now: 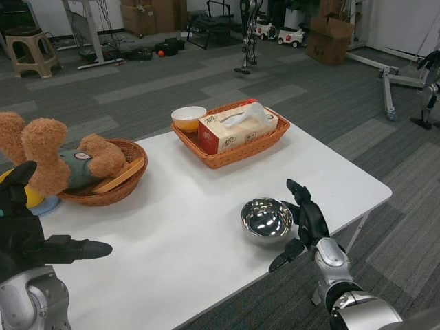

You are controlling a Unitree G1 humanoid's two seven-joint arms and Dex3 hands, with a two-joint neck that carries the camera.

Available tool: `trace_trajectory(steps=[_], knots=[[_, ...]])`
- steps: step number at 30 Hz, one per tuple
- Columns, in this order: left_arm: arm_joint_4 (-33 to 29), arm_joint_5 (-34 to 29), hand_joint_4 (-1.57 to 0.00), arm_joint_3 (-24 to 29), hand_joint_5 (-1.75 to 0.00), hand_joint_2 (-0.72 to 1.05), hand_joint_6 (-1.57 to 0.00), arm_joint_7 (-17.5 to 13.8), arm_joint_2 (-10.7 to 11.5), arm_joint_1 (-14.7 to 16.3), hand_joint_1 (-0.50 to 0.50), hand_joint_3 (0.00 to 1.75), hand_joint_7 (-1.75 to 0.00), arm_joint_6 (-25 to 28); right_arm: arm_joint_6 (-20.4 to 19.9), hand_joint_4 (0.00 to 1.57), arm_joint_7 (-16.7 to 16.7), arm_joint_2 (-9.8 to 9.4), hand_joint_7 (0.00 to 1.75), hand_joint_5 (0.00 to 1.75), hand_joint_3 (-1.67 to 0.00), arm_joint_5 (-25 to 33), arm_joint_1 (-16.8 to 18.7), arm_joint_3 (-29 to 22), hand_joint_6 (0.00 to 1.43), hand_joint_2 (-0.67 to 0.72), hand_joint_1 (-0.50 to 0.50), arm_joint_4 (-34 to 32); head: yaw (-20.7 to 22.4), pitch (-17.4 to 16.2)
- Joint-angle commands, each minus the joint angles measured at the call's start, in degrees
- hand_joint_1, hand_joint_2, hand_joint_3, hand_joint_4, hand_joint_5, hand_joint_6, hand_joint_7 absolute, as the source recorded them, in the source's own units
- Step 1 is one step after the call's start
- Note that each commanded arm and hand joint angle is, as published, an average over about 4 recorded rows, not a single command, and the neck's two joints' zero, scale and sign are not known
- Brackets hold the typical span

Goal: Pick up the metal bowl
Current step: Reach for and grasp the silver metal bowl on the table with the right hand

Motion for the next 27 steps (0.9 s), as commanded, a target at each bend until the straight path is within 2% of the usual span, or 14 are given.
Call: trace_trajectory(steps=[1,7,11,18,21,27], knots=[[0.0,-0.1,-1.12,0.0,-1.23,-0.59,0.0,0.2,0.4,0.0,-0.46,0.0,-0.07,0.0,-0.1,0.0,-0.6,-0.62,0.28,0.68,-0.08,-0.3,-1.4,1.0,0.0,0.47,-0.42,1.1,-0.1,-0.1],[0.2,-0.3,-1.12,0.0,-1.23,-0.61,0.0,0.2,0.4,0.0,-0.46,0.0,-0.07,0.0,-0.1,0.0,-1.2,-0.62,0.28,0.68,-0.08,-0.3,-3.3,3.3,0.0,0.47,-0.42,3.0,0.0,-0.2],[0.2,-0.3,-1.12,-0.1,-1.23,-0.61,0.0,0.1,0.4,0.0,-0.46,0.0,-0.07,0.0,-0.1,0.0,-1.4,-0.62,0.3,0.58,-0.1,-0.4,-4.5,4.5,0.0,0.47,-0.42,4.4,0.1,-0.3],[0.1,-0.3,-1.12,-0.1,-1.23,-0.64,0.0,0.1,0.4,0.1,-0.46,0.0,-0.07,0.0,-0.1,0.0,-2.2,-0.71,0.3,0.58,-0.08,-0.4,-6.2,6.8,0.0,0.47,-0.42,6.5,0.2,-0.3],[0.1,-0.3,-1.12,-0.1,-1.23,-0.57,0.0,0.1,0.4,0.1,-0.46,0.0,-0.07,0.0,-0.1,0.0,-2.5,-0.71,0.28,0.58,-0.08,-0.4,-6.6,7.5,0.0,0.47,-0.42,7.0,0.1,-0.4],[0.1,-0.3,-1.12,-0.3,-1.23,-0.61,0.0,0.1,0.4,0.2,-0.46,0.0,-0.07,0.0,0.0,0.0,-3.2,-0.71,0.3,0.68,-0.08,-0.5,-7.1,9.1,0.0,0.47,-0.42,7.9,0.0,-0.6]])
